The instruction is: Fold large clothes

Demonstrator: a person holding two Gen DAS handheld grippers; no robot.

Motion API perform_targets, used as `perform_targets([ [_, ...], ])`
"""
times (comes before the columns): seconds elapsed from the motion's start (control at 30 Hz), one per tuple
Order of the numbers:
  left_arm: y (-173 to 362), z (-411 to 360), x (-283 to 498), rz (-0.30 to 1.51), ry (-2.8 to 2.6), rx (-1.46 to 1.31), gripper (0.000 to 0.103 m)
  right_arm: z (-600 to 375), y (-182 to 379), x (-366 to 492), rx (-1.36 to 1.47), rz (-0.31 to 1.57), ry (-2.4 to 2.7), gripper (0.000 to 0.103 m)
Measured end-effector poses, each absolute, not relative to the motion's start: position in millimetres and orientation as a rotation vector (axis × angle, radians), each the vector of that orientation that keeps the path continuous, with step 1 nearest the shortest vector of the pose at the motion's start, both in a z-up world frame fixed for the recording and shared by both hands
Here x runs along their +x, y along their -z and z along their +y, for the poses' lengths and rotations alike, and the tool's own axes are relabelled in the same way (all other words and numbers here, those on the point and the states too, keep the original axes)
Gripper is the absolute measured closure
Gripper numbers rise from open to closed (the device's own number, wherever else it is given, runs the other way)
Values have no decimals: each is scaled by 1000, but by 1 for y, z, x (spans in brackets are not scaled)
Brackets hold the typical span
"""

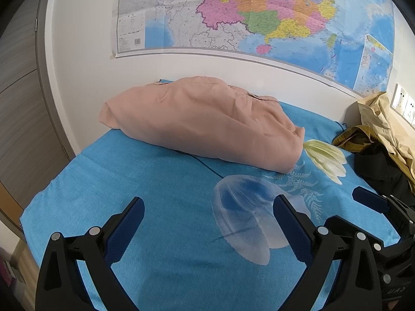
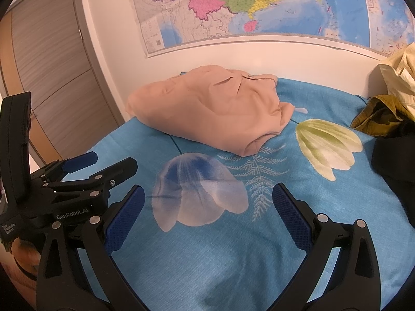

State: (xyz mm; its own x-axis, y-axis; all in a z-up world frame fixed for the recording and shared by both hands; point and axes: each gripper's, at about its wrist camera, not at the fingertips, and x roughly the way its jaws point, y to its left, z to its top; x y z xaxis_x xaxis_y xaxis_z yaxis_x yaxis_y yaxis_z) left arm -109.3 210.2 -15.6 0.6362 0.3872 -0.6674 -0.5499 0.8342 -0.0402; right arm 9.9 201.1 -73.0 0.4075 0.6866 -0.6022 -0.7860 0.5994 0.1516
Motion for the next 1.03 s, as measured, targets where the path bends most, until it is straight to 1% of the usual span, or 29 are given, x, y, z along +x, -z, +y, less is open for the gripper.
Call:
perform_targets([
  [0.67,14,204,-114,680,-536,-235,7,200,71,6,-165,671,-926,6],
  [1.03,21,206,-116,710,-481,-331,7,191,72,2,-152,674,-918,6],
])
